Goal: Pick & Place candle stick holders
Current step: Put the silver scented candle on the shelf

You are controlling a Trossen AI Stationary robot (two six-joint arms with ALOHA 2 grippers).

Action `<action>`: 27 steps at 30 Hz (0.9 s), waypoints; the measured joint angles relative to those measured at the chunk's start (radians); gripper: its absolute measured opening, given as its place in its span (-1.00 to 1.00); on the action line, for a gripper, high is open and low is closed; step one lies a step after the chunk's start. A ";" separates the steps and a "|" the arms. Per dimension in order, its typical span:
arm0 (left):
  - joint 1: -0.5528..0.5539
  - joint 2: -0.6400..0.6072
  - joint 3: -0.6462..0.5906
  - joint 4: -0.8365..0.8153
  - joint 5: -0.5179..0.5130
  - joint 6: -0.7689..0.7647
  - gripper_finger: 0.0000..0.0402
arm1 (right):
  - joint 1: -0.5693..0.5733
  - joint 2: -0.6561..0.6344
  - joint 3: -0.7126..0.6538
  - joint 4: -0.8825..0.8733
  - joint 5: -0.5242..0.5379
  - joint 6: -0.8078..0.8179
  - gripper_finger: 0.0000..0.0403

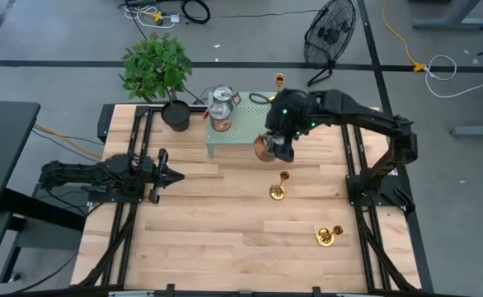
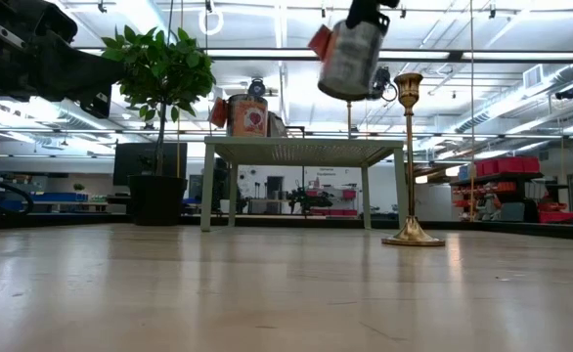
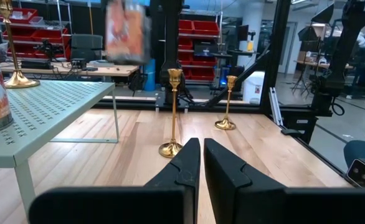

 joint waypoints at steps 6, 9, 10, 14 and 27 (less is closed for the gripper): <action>0.000 0.000 0.000 0.000 0.000 0.000 -0.85 | -0.047 0.111 0.232 -0.128 0.002 -0.001 0.80; 0.000 0.000 0.000 0.000 0.000 0.000 -0.85 | -0.070 0.189 0.352 -0.186 0.004 -0.022 0.80; 0.000 0.000 0.000 0.000 0.000 0.000 -0.85 | -0.076 0.214 0.385 -0.201 0.010 -0.029 0.80; 0.000 0.000 0.000 0.000 0.000 0.000 -0.85 | -0.103 0.295 0.471 -0.228 0.050 -0.072 0.80; 0.000 0.000 0.000 0.000 0.000 0.000 -0.85 | -0.175 0.418 0.469 -0.191 0.124 -0.098 0.80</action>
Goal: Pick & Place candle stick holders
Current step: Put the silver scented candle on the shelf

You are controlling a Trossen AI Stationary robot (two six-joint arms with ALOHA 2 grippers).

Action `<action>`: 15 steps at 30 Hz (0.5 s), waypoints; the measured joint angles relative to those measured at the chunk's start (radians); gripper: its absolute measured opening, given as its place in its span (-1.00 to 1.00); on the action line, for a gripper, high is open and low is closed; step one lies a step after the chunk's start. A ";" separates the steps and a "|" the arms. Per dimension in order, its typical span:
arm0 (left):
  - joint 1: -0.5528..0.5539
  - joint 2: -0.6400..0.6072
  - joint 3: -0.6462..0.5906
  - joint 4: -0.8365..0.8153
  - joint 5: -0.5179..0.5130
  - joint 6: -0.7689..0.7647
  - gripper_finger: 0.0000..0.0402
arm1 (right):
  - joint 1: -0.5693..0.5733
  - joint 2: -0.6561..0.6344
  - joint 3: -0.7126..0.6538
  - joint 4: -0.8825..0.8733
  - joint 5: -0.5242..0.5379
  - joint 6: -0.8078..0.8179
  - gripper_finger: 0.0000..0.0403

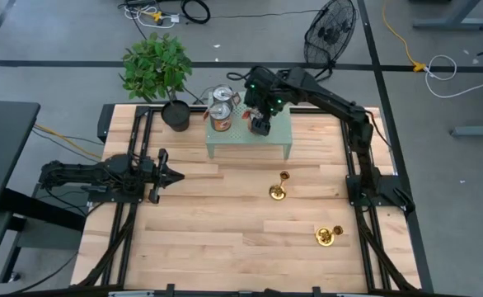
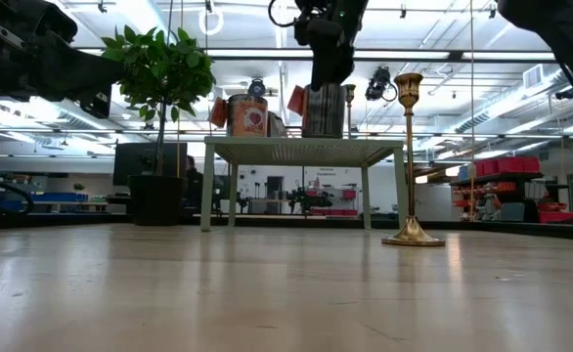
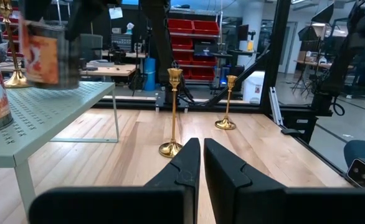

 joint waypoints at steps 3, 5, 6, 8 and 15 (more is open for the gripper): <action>0.000 0.000 0.000 0.000 0.000 0.000 -0.85 | -0.017 0.001 0.000 0.023 0.007 0.005 0.80; 0.000 0.000 0.000 0.001 0.000 0.000 -0.85 | -0.026 0.001 0.000 0.049 0.010 0.015 0.80; 0.000 0.000 0.000 0.001 0.000 0.000 -0.85 | -0.029 0.001 0.000 0.062 0.010 0.023 0.80; 0.000 0.000 0.000 0.001 0.000 0.000 -0.85 | -0.037 0.001 0.000 0.070 0.005 0.029 0.80; 0.000 0.000 0.000 0.001 0.000 0.000 -0.85 | -0.039 0.001 0.000 0.091 -0.020 0.023 0.80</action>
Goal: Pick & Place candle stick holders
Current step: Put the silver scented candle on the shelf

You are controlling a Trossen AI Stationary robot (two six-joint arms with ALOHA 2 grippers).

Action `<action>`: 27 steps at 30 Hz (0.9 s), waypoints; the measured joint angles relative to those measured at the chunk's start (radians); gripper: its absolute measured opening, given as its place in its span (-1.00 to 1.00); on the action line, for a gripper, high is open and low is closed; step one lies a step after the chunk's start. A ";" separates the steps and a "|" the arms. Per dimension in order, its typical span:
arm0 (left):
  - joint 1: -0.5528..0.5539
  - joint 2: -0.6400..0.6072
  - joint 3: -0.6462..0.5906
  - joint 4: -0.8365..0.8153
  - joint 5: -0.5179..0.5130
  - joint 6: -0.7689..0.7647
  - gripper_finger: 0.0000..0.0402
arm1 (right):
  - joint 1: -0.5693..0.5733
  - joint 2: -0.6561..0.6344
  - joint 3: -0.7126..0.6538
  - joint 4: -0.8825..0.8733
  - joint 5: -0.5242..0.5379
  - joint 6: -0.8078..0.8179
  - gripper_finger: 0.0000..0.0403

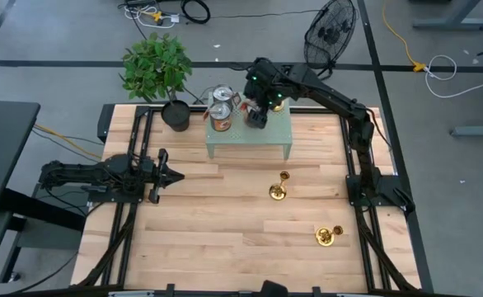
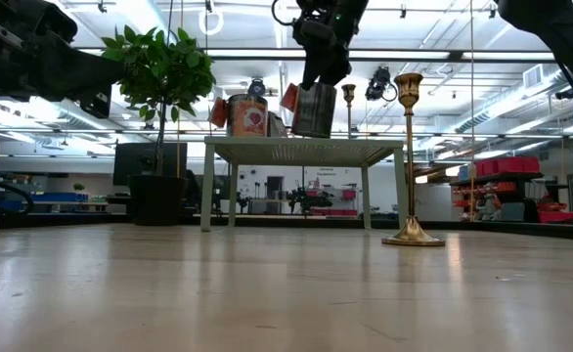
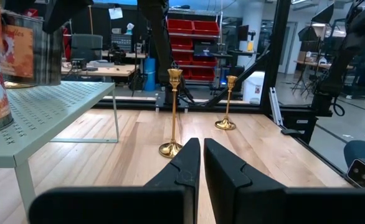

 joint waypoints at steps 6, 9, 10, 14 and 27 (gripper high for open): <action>0.000 0.000 0.000 0.000 0.000 0.000 -0.85 | -0.001 0.012 -0.004 0.029 0.003 -0.007 0.80; 0.000 0.000 0.000 -0.001 0.000 0.000 -0.85 | -0.002 0.031 -0.005 0.033 0.016 -0.021 0.80; 0.000 0.000 0.000 0.000 0.000 0.000 -0.85 | -0.002 0.033 -0.006 0.033 0.016 -0.023 0.80; 0.000 0.000 0.000 0.000 0.000 0.000 -0.85 | -0.005 0.049 -0.005 0.049 0.017 -0.037 0.80; 0.000 0.000 0.000 0.000 0.000 0.000 -0.85 | -0.006 0.062 -0.005 0.074 0.030 -0.084 0.80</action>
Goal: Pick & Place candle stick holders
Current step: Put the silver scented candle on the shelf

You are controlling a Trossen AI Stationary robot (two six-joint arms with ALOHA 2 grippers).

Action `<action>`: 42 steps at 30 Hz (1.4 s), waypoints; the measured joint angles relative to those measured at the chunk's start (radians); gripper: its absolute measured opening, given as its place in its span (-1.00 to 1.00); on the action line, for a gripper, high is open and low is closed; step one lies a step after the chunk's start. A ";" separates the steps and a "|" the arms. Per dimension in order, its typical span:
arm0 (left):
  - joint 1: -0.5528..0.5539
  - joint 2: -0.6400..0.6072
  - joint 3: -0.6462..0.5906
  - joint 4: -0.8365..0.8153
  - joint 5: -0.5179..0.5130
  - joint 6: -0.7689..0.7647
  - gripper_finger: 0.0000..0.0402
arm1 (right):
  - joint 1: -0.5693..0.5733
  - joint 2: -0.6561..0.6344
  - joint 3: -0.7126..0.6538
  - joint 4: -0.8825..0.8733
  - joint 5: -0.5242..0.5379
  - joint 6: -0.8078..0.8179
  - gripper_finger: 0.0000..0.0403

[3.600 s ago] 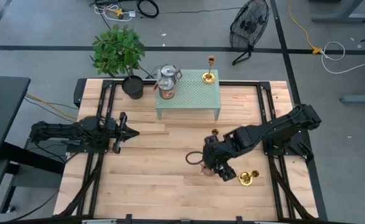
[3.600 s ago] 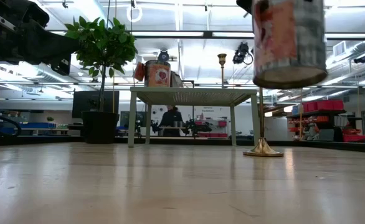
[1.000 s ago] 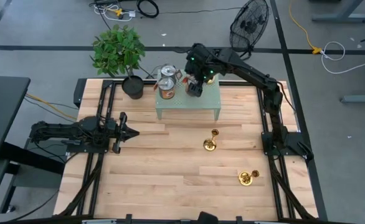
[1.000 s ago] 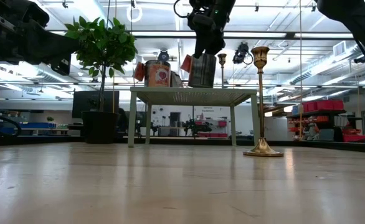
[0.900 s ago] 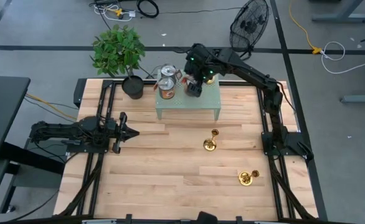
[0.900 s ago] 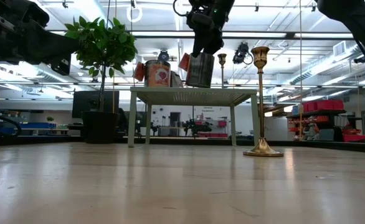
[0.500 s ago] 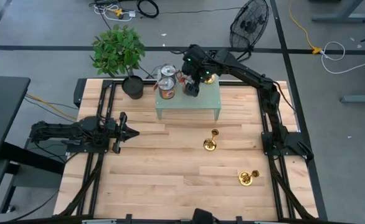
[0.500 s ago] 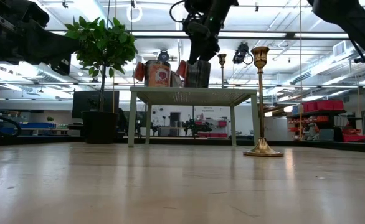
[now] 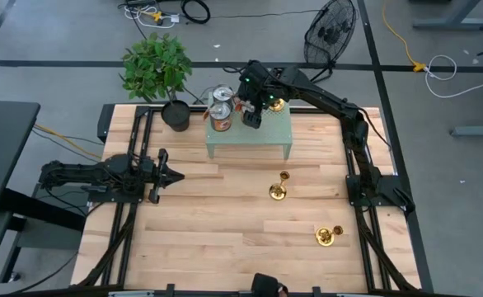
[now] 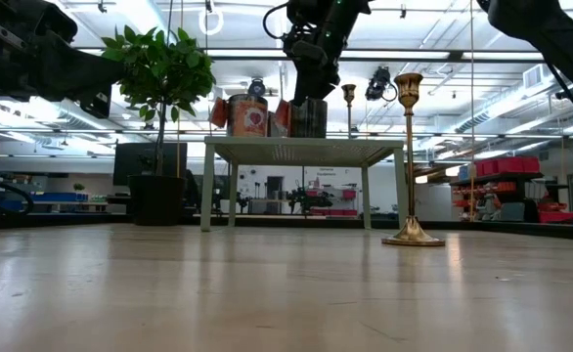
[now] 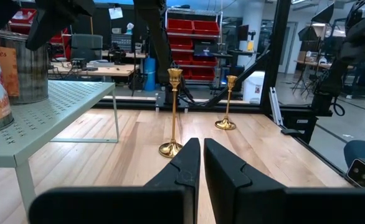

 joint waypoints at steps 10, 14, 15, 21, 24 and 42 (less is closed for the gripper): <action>0.000 0.000 0.000 0.000 0.000 0.000 -0.85 | 0.000 0.000 0.000 0.000 0.001 -0.029 0.95; 0.000 0.000 0.000 0.000 0.000 0.000 -0.85 | -0.001 0.000 0.000 0.000 0.003 -0.030 0.97; 0.000 0.000 0.000 0.000 0.000 0.000 -0.85 | 0.000 0.000 0.000 0.000 0.004 -0.030 0.97; 0.000 0.000 0.000 0.000 0.000 0.000 -0.85 | 0.000 0.000 0.000 -0.002 0.003 -0.032 0.98; 0.000 0.000 0.000 0.000 0.000 0.000 -0.85 | 0.000 0.000 0.000 -0.003 0.003 -0.033 0.98; 0.000 0.000 0.000 0.000 0.000 0.000 -0.85 | 0.000 -0.135 0.001 -0.042 0.028 -0.044 0.98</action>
